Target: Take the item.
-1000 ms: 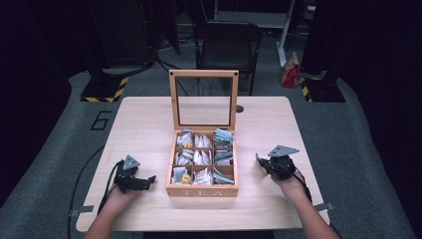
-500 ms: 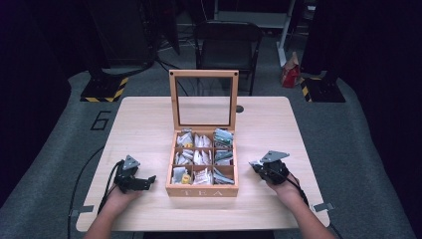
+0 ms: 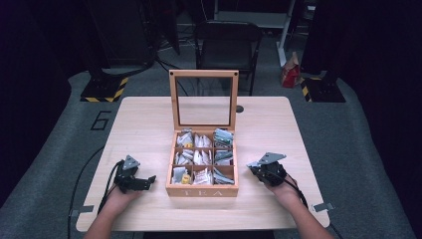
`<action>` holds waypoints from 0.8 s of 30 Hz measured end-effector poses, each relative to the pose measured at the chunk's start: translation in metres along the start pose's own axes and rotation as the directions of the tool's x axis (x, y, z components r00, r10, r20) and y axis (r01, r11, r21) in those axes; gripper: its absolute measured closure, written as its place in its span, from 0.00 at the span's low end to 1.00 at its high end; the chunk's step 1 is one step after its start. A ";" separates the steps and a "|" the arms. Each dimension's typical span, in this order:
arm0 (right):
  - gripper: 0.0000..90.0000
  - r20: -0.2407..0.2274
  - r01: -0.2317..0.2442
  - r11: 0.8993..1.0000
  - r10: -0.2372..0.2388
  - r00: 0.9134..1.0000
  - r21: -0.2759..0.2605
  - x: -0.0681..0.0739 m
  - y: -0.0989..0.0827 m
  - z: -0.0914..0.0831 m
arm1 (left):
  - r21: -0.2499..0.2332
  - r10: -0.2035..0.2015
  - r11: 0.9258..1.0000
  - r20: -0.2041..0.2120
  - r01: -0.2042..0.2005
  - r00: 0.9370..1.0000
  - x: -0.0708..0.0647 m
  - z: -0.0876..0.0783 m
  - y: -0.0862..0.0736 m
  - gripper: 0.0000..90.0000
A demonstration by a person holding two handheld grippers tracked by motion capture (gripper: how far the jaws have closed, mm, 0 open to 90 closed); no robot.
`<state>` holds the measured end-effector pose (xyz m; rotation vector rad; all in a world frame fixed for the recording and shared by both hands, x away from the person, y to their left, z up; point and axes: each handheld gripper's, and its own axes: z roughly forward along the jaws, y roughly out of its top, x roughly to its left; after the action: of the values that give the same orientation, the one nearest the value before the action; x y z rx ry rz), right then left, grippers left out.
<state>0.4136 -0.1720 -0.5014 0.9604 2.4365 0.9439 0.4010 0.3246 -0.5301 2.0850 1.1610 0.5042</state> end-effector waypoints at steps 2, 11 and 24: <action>0.94 0.003 -0.006 1.000 0.006 1.000 0.003 0.001 0.000 0.001 | 0.000 0.000 1.000 0.000 0.000 1.000 0.000 0.000 0.000 0.06; 0.73 -0.002 -0.014 1.000 0.014 1.000 0.009 0.005 0.001 0.002 | 0.000 0.000 1.000 0.000 0.000 1.000 0.000 0.000 0.000 0.06; 0.51 -0.032 -0.087 0.995 0.085 0.996 -0.043 0.003 0.005 -0.006 | 0.000 0.000 1.000 0.000 0.000 1.000 0.000 0.000 0.000 0.06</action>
<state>0.4109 -0.1701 -0.4941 1.0506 2.4051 1.0435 0.4009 0.3246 -0.5301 2.0850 1.1614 0.5040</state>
